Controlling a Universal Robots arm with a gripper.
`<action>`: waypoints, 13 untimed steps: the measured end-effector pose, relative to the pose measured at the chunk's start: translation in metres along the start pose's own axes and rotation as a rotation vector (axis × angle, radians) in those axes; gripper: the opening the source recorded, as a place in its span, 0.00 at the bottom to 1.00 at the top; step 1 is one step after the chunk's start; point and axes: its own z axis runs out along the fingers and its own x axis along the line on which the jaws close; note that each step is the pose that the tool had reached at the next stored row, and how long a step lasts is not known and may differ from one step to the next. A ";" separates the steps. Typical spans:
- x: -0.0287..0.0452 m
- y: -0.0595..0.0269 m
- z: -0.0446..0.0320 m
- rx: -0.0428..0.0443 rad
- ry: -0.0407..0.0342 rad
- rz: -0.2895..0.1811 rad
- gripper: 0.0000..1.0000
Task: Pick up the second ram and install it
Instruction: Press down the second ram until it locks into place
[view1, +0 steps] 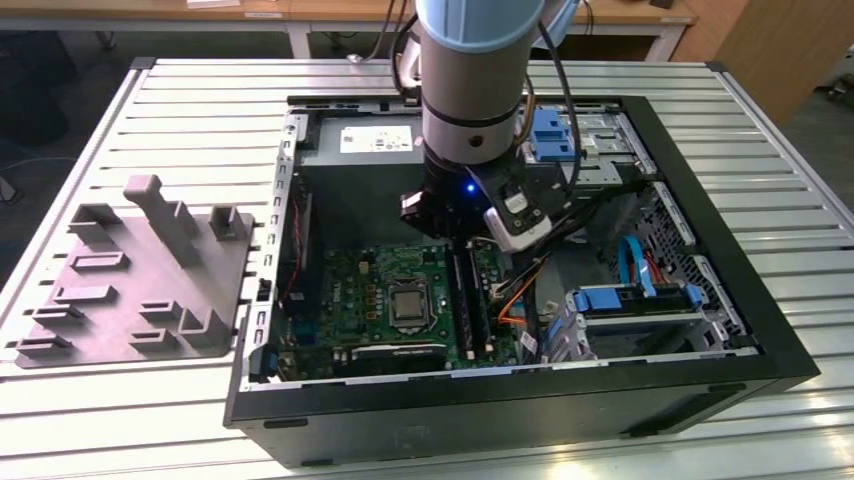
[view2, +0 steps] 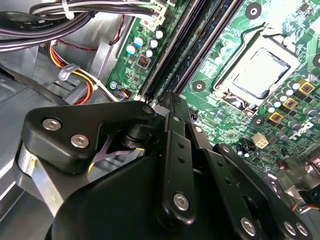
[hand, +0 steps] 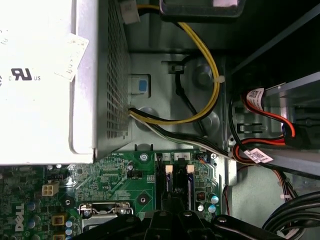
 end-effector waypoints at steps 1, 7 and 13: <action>0.0000 -0.0004 0.0000 0.0000 0.0000 0.000 0.10; -0.0001 -0.0033 -0.0002 -0.0001 0.0000 0.000 0.10; -0.0002 -0.0078 -0.0005 -0.0006 0.0000 0.000 0.10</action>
